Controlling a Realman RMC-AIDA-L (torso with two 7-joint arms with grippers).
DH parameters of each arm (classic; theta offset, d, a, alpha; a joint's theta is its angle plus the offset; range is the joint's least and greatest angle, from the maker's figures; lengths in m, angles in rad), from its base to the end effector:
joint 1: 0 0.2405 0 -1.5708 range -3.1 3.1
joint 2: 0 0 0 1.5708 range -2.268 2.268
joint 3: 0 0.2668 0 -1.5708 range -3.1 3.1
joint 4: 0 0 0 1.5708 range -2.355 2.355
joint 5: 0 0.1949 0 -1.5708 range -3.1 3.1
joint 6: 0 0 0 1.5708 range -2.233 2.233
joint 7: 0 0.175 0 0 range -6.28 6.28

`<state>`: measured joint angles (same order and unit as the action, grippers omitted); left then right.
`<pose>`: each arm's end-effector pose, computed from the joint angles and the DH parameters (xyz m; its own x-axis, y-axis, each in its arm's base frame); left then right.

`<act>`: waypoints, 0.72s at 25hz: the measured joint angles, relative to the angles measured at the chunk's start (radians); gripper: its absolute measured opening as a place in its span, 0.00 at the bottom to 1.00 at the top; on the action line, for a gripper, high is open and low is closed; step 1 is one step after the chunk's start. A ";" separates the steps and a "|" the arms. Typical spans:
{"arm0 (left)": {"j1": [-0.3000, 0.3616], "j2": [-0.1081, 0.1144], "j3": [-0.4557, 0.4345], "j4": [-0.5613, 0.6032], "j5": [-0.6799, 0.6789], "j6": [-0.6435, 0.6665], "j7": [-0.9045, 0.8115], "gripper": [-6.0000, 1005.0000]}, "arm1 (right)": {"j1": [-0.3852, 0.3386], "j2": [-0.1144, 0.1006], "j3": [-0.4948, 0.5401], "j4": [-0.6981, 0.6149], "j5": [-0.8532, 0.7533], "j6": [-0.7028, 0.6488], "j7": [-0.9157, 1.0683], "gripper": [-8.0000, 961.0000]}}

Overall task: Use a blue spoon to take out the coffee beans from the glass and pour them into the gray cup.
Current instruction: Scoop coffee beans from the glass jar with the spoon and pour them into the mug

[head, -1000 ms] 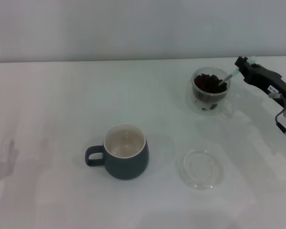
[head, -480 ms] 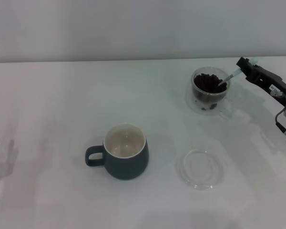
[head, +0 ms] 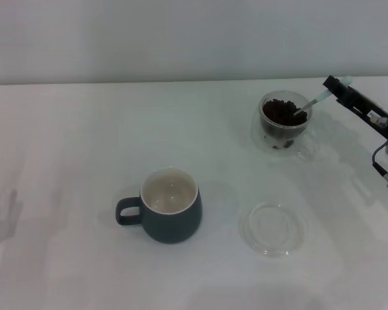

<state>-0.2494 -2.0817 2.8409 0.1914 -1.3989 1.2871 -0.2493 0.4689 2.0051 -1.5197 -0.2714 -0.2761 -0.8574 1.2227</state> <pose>-0.3683 0.2798 -0.0238 0.5754 0.0453 0.8166 0.8179 -0.0284 -0.5747 0.3263 0.3975 -0.0060 0.1338 -0.3145 -0.9398 -0.9851 -0.1459 -0.0914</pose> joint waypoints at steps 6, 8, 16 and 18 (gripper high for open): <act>-0.001 0.000 -0.005 -0.001 0.000 0.000 0.001 0.79 | -0.006 -0.002 0.032 -0.002 0.000 -0.002 0.033 0.16; -0.001 0.000 -0.006 -0.002 0.000 0.000 0.001 0.79 | -0.006 -0.002 0.035 -0.002 -0.002 -0.004 0.043 0.16; -0.005 0.000 -0.005 -0.003 0.000 0.000 0.001 0.79 | -0.009 -0.002 0.038 -0.002 0.001 0.000 0.049 0.16; -0.005 0.000 -0.006 -0.003 0.000 0.000 0.001 0.79 | -0.009 -0.002 0.044 -0.001 0.002 0.000 0.059 0.16</act>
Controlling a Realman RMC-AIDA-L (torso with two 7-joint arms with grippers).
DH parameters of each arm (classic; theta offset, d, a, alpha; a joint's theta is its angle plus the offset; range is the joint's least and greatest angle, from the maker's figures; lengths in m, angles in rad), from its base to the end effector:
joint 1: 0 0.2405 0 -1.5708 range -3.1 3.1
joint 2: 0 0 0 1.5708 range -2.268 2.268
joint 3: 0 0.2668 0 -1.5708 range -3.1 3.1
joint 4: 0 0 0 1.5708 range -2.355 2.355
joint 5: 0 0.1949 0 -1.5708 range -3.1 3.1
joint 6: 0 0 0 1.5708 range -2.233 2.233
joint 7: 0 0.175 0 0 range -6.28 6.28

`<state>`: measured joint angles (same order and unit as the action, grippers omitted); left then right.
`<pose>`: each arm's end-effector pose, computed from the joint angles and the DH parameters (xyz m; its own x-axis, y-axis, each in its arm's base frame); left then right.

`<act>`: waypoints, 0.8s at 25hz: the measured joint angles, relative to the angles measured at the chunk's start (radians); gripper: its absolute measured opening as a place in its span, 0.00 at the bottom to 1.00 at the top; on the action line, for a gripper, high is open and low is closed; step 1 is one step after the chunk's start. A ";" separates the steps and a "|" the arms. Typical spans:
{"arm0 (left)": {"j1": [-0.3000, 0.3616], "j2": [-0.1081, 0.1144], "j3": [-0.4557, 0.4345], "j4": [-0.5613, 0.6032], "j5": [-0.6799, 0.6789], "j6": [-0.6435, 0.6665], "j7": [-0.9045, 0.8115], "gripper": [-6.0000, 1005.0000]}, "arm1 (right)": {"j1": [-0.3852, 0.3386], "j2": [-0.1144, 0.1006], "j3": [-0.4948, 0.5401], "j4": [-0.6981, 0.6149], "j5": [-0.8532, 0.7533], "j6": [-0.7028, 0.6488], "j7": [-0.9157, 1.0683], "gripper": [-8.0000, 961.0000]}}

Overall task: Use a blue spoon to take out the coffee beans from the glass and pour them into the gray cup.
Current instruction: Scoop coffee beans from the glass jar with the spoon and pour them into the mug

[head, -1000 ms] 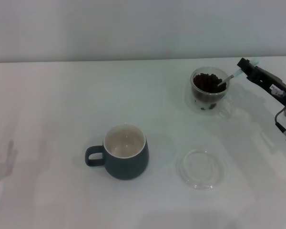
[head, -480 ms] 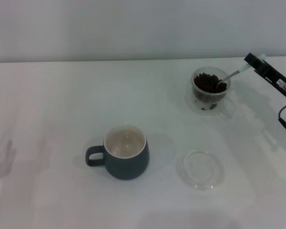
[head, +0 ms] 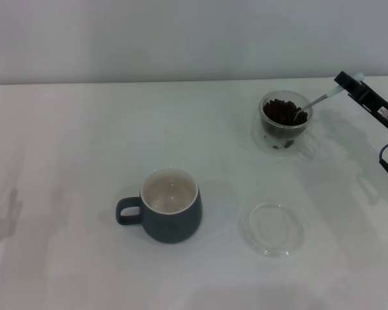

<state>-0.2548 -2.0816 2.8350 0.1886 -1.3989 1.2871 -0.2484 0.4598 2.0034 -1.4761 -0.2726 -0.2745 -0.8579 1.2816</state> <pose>-0.3678 0.2819 -0.0223 0.5775 0.0400 0.8154 0.8164 -0.0268 -0.5768 0.3329 0.3975 0.0034 0.0508 -0.2883 -0.9562 -0.9948 -0.0997 -0.0228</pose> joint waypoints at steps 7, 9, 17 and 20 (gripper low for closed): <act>0.002 0.001 0.000 0.000 0.000 0.000 0.000 0.79 | -0.009 0.001 0.017 0.003 0.000 -0.004 0.039 0.16; 0.002 0.002 0.001 0.000 0.000 0.000 0.000 0.79 | -0.014 0.000 0.018 0.001 -0.001 -0.004 0.049 0.16; 0.005 0.002 0.000 0.000 0.000 0.000 0.000 0.79 | -0.017 0.002 0.019 0.001 0.000 -0.011 0.094 0.16; 0.005 0.002 0.000 0.000 0.000 0.001 0.000 0.79 | -0.018 0.004 0.019 0.001 -0.001 -0.023 0.098 0.16</act>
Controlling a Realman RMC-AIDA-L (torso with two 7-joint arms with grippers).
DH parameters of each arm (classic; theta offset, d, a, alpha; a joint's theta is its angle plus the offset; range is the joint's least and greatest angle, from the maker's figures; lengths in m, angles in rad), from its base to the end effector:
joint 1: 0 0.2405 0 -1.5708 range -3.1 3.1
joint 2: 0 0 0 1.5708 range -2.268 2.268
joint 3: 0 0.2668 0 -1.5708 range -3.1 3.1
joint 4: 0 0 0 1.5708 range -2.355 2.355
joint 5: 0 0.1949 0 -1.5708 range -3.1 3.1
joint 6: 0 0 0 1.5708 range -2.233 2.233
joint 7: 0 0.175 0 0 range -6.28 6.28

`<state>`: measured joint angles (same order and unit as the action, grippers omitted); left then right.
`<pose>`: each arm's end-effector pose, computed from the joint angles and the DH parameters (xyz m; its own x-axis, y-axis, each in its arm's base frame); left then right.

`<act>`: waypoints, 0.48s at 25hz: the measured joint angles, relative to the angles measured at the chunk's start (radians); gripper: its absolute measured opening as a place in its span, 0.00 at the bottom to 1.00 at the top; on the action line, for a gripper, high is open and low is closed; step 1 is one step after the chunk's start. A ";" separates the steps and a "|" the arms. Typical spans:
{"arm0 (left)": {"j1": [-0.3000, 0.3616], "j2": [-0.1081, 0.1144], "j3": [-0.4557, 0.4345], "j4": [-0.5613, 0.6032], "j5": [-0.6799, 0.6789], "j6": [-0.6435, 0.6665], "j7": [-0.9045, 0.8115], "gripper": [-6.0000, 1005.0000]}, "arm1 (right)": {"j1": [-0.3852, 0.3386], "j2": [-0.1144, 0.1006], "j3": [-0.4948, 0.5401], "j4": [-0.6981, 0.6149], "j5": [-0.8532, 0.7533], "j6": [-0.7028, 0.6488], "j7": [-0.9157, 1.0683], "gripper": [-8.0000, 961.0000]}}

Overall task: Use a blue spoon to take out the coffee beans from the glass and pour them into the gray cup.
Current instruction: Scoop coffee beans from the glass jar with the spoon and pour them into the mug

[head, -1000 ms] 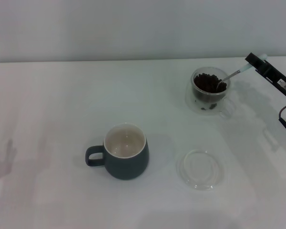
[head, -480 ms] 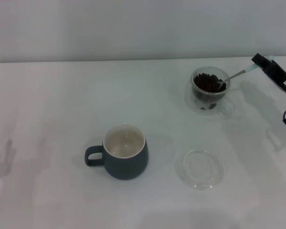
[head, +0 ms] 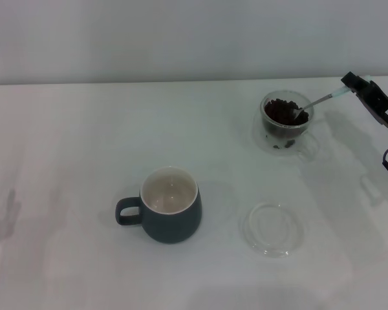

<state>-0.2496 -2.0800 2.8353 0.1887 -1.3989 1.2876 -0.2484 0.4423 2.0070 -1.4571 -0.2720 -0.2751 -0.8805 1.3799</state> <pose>-0.3696 0.2801 -0.0217 0.5785 0.0423 0.8146 0.8157 -0.0228 -0.5781 0.3368 0.3921 0.0062 -0.0647 -0.2785 -0.9583 -0.9939 -0.0675 0.0867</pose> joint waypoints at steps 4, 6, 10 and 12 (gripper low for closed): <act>0.000 0.000 0.001 0.000 0.000 0.001 0.000 0.79 | 0.000 0.001 -0.001 0.004 0.000 -0.001 0.023 0.16; 0.001 -0.001 0.000 0.000 0.000 0.001 0.000 0.79 | -0.001 0.001 -0.001 0.007 -0.001 -0.001 0.032 0.16; 0.003 -0.001 -0.001 0.000 0.000 0.001 0.000 0.79 | -0.001 0.002 -0.001 0.010 -0.001 0.006 0.061 0.16; 0.003 -0.002 -0.002 -0.002 -0.001 0.001 0.000 0.79 | -0.002 0.002 -0.001 0.010 -0.001 0.009 0.079 0.16</act>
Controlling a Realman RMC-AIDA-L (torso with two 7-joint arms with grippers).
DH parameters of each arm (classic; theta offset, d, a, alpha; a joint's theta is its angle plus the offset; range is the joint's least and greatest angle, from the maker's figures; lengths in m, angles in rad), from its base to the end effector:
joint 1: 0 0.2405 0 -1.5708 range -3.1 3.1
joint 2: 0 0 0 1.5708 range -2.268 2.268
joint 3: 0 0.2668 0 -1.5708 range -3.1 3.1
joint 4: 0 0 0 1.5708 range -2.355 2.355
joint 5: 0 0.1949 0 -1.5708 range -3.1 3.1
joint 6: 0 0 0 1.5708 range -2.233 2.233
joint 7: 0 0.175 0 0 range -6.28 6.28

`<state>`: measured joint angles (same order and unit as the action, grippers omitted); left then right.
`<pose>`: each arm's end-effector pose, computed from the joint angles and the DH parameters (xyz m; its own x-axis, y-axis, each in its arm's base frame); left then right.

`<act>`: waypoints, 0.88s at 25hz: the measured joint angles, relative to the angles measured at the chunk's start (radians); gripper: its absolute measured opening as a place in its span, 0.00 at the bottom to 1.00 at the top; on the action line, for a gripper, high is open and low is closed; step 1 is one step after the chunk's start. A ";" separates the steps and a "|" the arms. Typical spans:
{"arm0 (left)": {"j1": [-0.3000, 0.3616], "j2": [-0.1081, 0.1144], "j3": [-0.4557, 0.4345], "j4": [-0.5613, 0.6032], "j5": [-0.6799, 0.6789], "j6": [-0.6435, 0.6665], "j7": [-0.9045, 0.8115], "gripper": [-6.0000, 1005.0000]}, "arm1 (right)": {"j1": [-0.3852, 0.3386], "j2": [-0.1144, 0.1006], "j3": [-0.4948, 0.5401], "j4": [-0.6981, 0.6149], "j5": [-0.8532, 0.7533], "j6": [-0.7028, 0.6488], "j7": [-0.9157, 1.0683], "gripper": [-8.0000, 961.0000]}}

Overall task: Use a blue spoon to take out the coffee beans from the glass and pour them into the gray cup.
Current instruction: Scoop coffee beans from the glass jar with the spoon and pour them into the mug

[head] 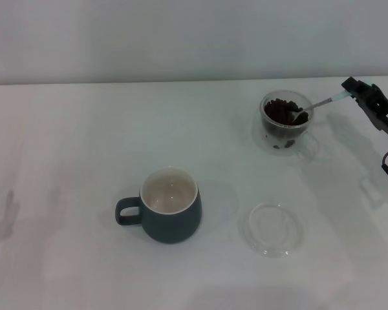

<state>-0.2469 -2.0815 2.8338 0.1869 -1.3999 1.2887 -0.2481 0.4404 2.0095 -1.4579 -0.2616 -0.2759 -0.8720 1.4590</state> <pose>-0.3703 0.2790 -0.0215 0.5783 0.0424 0.8147 0.8158 -0.0183 -0.5781 0.3411 0.3894 0.0032 -0.1466 -0.2887 -0.9461 -0.9867 -0.0256 0.1607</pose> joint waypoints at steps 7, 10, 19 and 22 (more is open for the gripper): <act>-0.005 0.000 0.001 -0.010 0.001 0.000 0.002 0.79 | 0.000 0.000 0.015 0.001 0.006 0.014 0.052 0.16; -0.006 -0.001 0.005 -0.010 0.001 0.000 0.002 0.79 | 0.000 0.000 0.020 0.001 0.010 0.020 0.088 0.16; -0.005 -0.002 0.007 -0.010 0.002 0.000 0.003 0.79 | 0.007 -0.001 0.019 0.001 0.011 0.044 0.152 0.16; -0.006 0.000 0.007 -0.011 0.002 0.000 0.003 0.79 | 0.003 -0.003 0.019 -0.003 0.010 0.040 0.180 0.16</act>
<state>-0.2534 -2.0818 2.8410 0.1763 -1.3974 1.2886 -0.2453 0.4434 2.0062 -1.4391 -0.2643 -0.2658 -0.8318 1.6386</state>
